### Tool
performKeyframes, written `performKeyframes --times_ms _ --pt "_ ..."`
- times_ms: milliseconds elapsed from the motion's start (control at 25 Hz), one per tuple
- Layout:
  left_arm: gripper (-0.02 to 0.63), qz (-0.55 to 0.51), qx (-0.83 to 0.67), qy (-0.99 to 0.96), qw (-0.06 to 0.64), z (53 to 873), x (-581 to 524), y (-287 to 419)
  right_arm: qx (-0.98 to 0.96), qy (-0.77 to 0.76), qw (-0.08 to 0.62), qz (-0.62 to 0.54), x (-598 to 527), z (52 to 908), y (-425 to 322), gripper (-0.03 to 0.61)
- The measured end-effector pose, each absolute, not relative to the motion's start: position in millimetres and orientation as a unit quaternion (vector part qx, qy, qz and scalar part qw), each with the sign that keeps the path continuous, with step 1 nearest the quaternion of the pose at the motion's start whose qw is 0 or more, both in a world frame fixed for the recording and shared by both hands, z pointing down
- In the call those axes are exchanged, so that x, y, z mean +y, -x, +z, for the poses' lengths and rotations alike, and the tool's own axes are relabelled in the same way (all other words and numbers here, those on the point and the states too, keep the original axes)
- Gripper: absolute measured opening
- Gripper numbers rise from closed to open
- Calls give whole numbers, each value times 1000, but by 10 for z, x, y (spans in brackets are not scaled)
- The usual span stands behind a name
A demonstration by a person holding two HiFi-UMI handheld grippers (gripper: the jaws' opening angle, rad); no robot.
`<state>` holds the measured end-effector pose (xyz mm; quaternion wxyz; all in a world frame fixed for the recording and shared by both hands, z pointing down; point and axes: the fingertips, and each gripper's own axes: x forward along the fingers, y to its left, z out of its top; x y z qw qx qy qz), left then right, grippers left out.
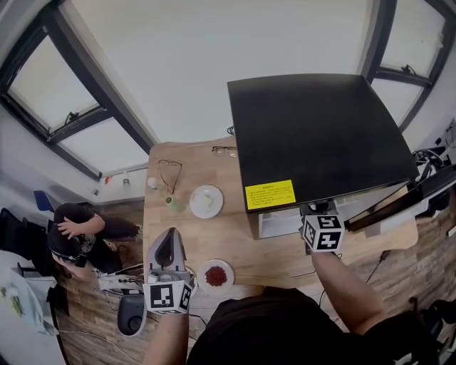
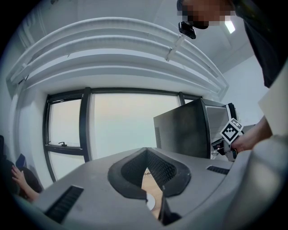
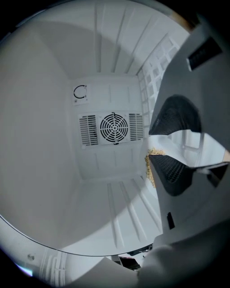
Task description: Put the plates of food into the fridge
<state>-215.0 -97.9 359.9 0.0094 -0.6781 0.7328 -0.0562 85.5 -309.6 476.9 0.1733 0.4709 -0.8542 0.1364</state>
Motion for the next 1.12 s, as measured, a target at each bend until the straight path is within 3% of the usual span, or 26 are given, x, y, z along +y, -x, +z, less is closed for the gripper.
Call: performKeyframes --times_ms 320,600,1120 --pt "4 -53 726 685 27 3612 -957 1926 -895 -431 94 72 -3049 4380 -799 153" --pt "5 -55 732 678 32 3645 -616 2229 -898 -427 41 92 -2671 4228 -681 145" --pt "5 -60 688 723 22 3898 125 2648 -892 -439 5 107 -1486 4323 -301 124"
